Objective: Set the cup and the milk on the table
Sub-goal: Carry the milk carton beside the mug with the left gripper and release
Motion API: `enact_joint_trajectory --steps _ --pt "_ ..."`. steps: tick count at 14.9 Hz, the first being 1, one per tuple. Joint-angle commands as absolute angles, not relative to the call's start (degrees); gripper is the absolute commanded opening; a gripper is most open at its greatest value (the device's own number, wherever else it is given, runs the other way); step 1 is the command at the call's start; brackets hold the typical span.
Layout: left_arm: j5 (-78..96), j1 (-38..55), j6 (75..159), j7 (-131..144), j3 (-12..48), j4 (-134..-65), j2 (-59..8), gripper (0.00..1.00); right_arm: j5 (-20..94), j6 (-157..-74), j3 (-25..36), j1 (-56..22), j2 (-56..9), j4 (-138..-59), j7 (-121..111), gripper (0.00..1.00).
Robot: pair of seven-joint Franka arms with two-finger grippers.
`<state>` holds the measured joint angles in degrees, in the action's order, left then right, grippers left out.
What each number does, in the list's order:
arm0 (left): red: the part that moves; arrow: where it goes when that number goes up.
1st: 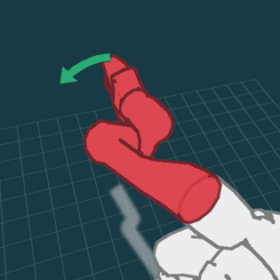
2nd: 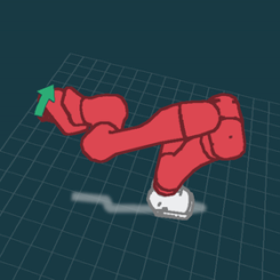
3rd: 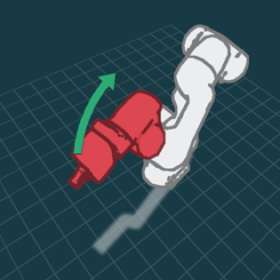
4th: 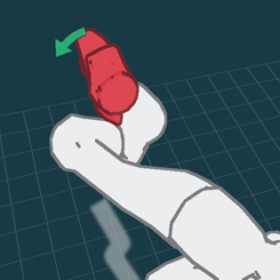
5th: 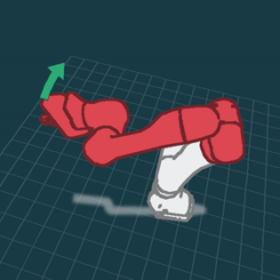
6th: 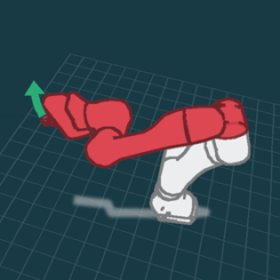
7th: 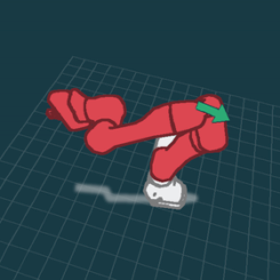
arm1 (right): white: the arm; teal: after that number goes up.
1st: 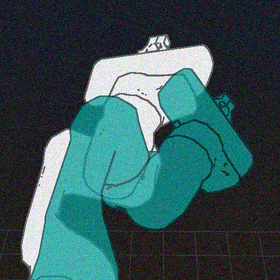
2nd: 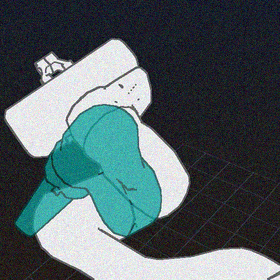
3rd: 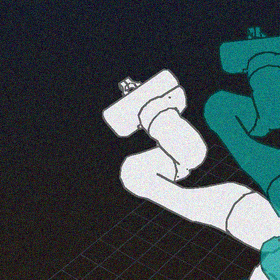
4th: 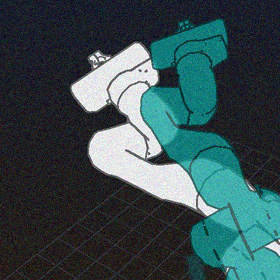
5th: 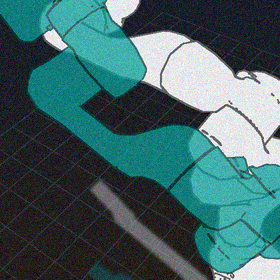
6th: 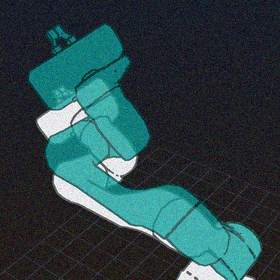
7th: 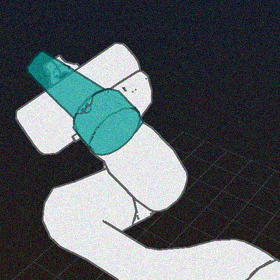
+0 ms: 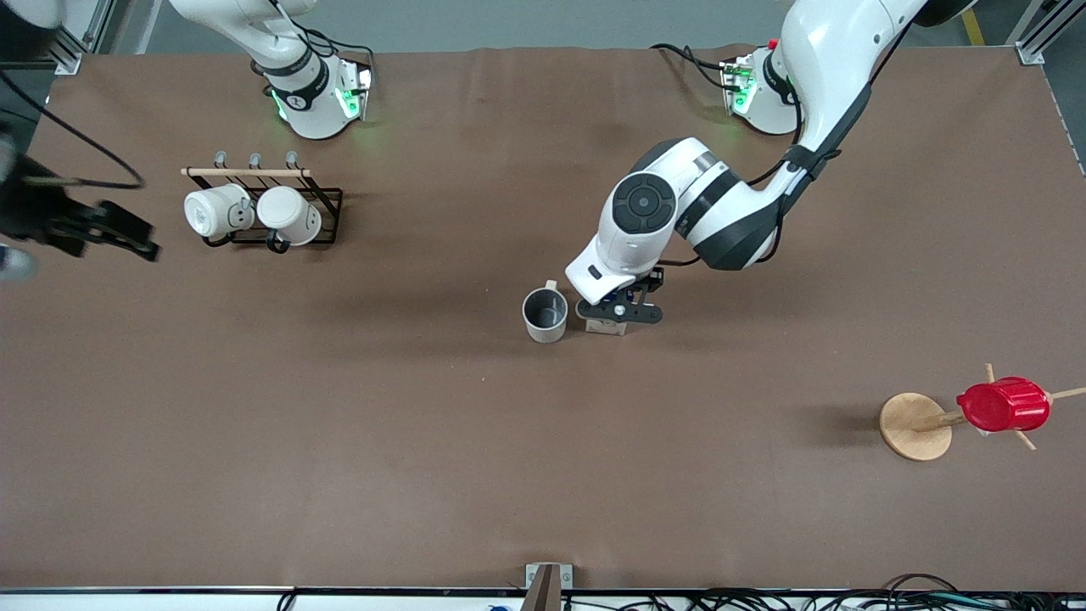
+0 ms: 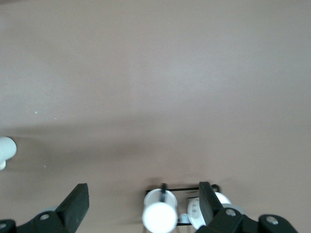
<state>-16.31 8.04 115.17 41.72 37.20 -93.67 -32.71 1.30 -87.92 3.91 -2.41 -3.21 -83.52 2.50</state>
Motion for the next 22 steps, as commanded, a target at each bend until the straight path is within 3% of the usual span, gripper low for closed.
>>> enact_joint_trajectory --steps 1,5,8,11,17,22 --pt "-17.5 9.0 113.9 42.7 37.9 -91.1 -34.4 0.25 0.9 -85.5 1.9 1.0 -0.8 -83.8 -0.8 1.00" --pt "-17.8 9.1 113.9 42.6 37.9 -91.1 -34.8 0.28 1.0 -84.5 1.8 1.8 -0.1 -84.3 -2.0 1.00" --pt "-17.8 9.0 113.9 42.4 37.9 -90.9 -34.8 0.46 1.0 -84.5 1.7 1.3 -0.1 -84.2 -1.7 1.00" --pt "-17.8 8.7 113.9 42.6 37.8 -89.8 -34.3 1.00 1.2 -83.9 1.7 1.7 0.5 -84.2 -1.7 1.00" --pt "-14.3 7.1 111.5 42.0 36.0 -89.5 -25.2 1.00 0.7 -83.0 2.7 0.4 0.4 -84.2 -1.8 1.00" --pt "-5.6 7.3 106.4 32.7 27.2 -91.1 -16.8 1.00 0.8 -82.6 3.3 0.8 0.4 -84.3 -1.8 1.00"
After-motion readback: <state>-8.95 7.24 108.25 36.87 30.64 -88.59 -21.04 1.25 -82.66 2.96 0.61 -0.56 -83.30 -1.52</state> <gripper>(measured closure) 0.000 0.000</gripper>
